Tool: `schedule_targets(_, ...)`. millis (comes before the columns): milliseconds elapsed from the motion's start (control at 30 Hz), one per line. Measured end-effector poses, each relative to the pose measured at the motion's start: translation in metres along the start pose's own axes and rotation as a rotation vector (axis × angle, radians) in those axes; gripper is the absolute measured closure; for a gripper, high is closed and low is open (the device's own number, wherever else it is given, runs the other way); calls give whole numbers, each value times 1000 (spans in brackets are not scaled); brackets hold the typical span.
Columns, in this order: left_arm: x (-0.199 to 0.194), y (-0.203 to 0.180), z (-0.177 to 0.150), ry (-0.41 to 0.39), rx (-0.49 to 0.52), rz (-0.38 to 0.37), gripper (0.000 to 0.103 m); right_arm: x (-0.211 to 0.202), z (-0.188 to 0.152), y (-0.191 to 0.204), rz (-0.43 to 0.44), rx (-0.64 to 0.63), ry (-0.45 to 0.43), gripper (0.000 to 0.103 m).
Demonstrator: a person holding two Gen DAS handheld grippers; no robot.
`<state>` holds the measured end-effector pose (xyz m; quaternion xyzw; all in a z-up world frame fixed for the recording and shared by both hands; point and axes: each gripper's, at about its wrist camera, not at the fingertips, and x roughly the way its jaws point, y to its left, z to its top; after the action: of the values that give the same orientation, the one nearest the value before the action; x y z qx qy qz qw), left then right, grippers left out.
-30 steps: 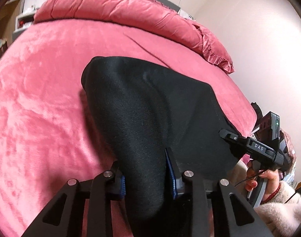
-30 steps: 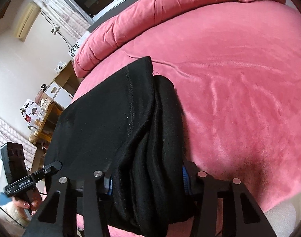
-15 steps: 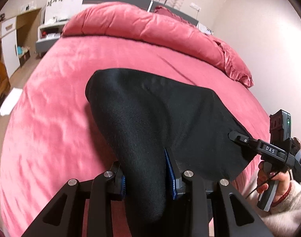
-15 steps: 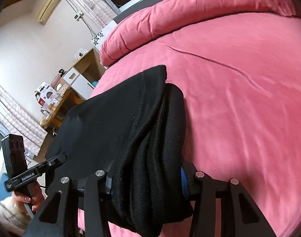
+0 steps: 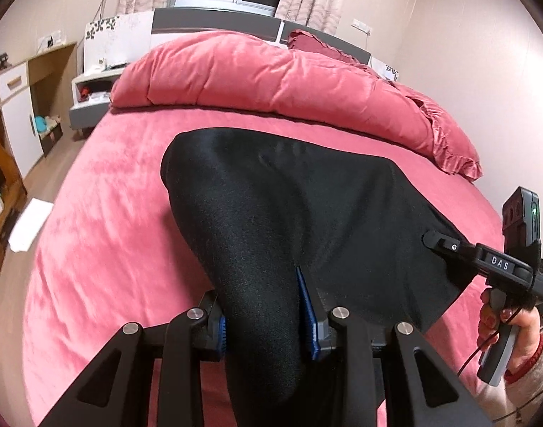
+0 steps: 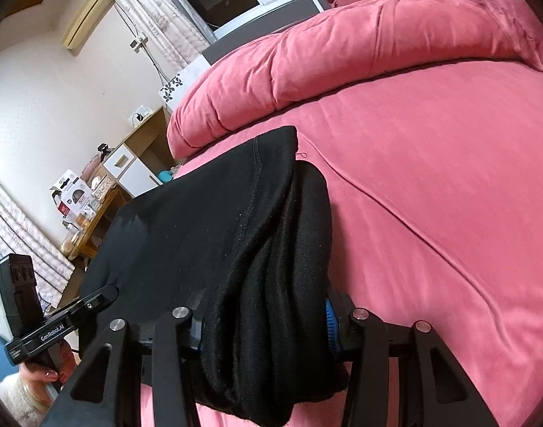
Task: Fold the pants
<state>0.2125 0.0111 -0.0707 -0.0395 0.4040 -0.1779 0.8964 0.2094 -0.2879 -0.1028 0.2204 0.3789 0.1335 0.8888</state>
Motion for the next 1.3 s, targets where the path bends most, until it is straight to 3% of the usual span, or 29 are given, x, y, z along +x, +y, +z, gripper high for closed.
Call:
schedule_targets(233,23,11,11,5,-23,31,70,22,16,-5,-3,-4,-16,56)
schedule_targets(400,51,12,7,43,21,63,67,44,13,-18,-49,16,17,52)
schedule_targets(467,66,16,-1,76,18,92,59,52,4,-24,-101,6,41,44)
schedule_targets(600,68,27,-15,13,-28,163,23,49,-4,-36,-83,47,28,36)
schedule_targets(767,45,27,-27,-22,-53,184,23,35,-8,-21,-172,-24,9,31)
schedule_targets(933,5,19,-43,-110,-50,258,27,10,-16,-11,-281,-56,-18,29)
schedule_targets(1033,-9,8,-47,-182,-25,239,31,-11,-22,12,-363,-105,-81,41)
schedule_targets(1100,-11,-1,-46,-224,1,232,31,-31,-28,28,-351,-147,-164,66)
schedule_targets(1133,-9,-7,-45,-229,19,214,32,-35,-31,34,-326,-166,-182,71)
schedule_targets(1167,-4,-11,-44,-219,34,201,35,-37,-34,39,-291,-182,-183,75)
schedule_targets(1233,7,-20,-43,-174,66,179,51,-33,-40,43,-223,-202,-141,79)
schedule_targets(1300,26,-28,-44,-88,100,156,54,-23,-45,45,-214,-236,-90,85)
